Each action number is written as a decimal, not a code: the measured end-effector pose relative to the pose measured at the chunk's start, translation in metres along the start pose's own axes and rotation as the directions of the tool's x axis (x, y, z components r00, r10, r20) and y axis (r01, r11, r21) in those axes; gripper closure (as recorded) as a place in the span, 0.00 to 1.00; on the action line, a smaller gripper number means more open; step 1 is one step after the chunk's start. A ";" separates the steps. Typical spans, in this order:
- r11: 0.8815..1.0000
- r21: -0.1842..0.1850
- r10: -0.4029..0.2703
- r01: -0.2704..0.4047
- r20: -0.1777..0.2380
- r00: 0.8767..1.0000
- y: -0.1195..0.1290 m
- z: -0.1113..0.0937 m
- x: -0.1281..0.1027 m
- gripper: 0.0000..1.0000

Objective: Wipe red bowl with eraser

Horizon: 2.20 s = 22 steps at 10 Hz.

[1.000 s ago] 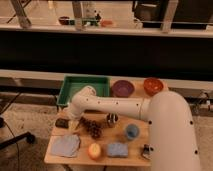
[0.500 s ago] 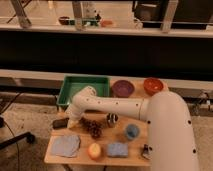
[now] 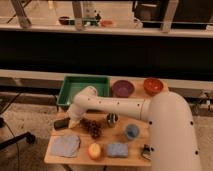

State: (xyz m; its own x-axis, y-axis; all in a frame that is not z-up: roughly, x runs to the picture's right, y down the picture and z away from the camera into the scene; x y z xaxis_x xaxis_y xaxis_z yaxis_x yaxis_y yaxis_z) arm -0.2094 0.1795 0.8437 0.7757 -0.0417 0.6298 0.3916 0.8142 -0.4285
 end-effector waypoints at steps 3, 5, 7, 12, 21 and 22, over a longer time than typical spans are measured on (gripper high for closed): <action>1.000 0.030 0.006 -0.005 -0.002 1.000 0.000 -0.039 -0.002 0.91; 0.998 0.054 0.011 -0.010 -0.014 1.000 0.003 -0.076 0.001 0.91; 0.996 0.073 0.057 -0.055 -0.018 0.998 0.008 -0.103 0.023 0.91; 0.963 0.154 0.233 -0.220 -0.068 0.970 0.019 -0.179 0.126 0.91; 0.954 0.183 0.259 -0.238 -0.097 0.961 0.015 -0.205 0.149 0.91; 0.954 0.183 0.259 -0.238 -0.098 0.961 0.016 -0.206 0.149 0.91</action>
State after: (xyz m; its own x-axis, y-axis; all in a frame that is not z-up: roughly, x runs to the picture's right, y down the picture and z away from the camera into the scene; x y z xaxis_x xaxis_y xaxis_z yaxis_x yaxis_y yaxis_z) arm 0.0143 0.0669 0.7979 0.8951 0.1143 0.4309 0.0978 0.8927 -0.4400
